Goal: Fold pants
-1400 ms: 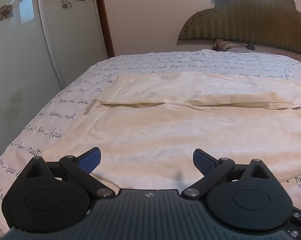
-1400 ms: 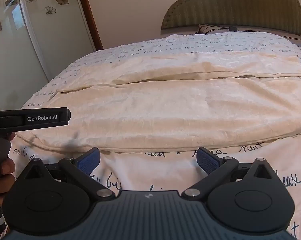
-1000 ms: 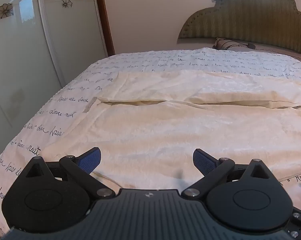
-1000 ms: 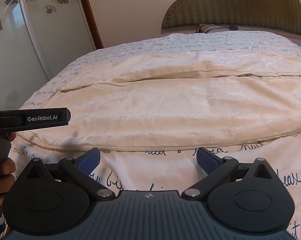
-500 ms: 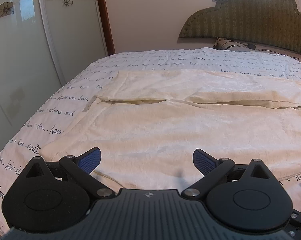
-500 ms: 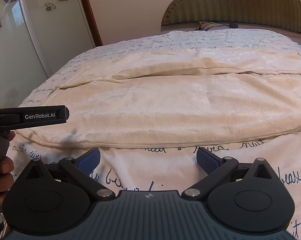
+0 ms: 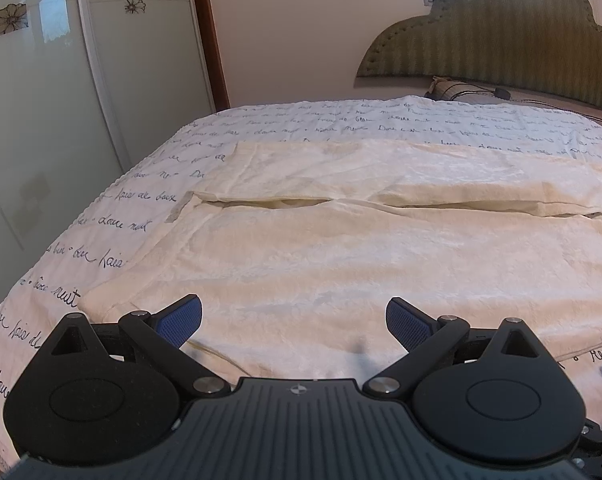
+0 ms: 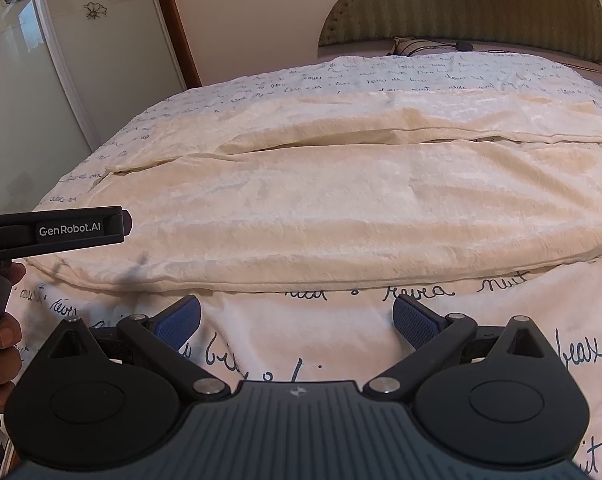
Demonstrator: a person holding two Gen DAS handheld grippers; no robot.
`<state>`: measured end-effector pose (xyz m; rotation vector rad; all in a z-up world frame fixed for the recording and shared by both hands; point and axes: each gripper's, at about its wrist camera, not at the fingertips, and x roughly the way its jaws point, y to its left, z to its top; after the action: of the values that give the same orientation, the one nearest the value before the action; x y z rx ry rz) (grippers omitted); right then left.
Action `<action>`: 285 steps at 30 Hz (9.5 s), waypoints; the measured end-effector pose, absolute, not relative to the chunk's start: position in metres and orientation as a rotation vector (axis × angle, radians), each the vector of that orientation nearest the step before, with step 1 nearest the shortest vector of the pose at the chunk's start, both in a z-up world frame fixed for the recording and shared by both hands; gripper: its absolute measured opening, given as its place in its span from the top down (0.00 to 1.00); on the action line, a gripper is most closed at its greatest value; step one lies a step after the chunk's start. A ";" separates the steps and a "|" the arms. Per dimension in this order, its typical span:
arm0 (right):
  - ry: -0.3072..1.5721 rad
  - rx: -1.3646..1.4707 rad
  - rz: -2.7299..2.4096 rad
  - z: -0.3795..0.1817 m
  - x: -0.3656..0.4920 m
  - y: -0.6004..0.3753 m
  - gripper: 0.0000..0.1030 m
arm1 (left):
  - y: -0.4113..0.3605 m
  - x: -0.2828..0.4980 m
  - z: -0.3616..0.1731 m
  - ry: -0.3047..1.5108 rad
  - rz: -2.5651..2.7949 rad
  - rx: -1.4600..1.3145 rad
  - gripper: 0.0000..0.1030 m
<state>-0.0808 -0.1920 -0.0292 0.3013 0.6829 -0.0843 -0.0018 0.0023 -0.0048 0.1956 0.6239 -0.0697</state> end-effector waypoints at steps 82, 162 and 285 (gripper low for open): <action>0.531 0.024 0.306 0.038 0.155 -0.237 0.00 | 0.019 0.143 -0.004 0.592 0.103 0.181 0.01; 0.413 -0.578 0.502 -0.016 0.021 -0.121 0.89 | 0.172 0.095 0.001 0.624 -0.160 -0.497 0.96; 0.130 0.895 -0.322 0.008 -0.026 -0.566 0.96 | -0.164 -0.002 -0.063 0.272 -0.760 0.496 0.92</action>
<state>-0.0257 -0.5658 0.0076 0.8951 0.1297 -0.3216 -0.0017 -0.1642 -0.0627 0.4965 0.2721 -0.7598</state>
